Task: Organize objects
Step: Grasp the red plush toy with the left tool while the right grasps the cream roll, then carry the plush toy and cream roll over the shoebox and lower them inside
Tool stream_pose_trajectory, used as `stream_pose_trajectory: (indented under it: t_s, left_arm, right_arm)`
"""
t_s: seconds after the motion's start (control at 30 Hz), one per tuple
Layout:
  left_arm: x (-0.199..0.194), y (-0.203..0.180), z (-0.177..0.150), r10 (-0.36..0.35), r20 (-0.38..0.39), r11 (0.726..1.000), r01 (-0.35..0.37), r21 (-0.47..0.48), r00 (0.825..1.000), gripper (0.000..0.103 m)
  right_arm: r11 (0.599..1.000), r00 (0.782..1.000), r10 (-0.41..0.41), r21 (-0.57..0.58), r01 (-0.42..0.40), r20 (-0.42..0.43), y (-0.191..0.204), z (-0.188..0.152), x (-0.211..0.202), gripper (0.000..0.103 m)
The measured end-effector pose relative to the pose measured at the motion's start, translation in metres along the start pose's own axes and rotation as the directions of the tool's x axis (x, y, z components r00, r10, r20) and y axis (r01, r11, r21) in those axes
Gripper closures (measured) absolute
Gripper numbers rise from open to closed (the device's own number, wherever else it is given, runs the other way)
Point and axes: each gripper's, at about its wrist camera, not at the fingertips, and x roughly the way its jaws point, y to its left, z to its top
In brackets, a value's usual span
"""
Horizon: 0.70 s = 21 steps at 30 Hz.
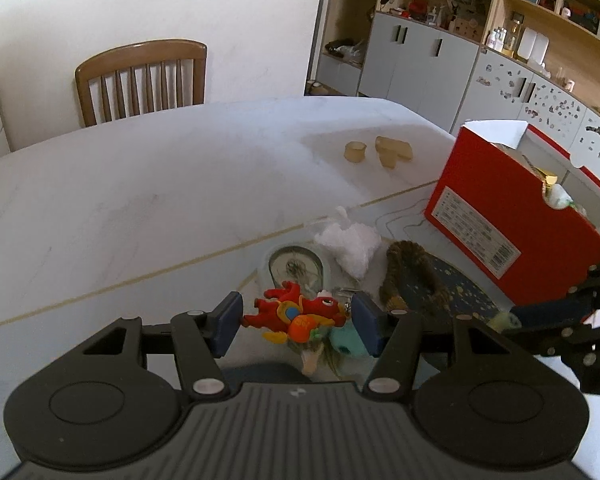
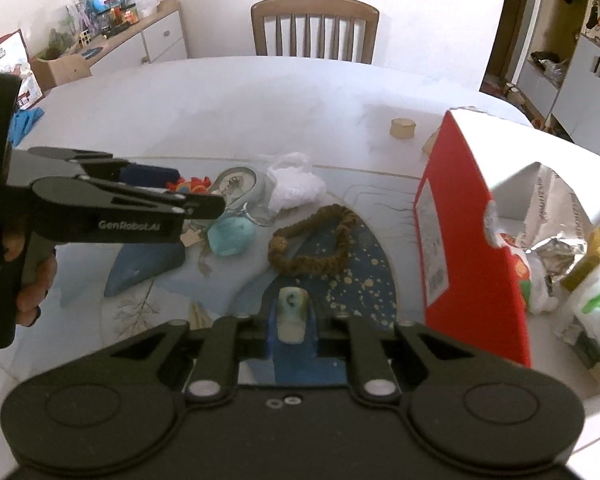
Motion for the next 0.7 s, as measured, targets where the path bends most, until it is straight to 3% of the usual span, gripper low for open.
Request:
stream_pose_trajectory:
  t_s: [0.7]
  left_arm:
    - [-0.078, -0.039, 0.003, -0.059, 0.053, 0.998, 0.057, 0.036, 0.997, 0.044]
  right_arm:
    - [0.993, 0.987, 0.022, 0.111, -0.040, 0.162, -0.025, -0.006, -0.092, 0.089]
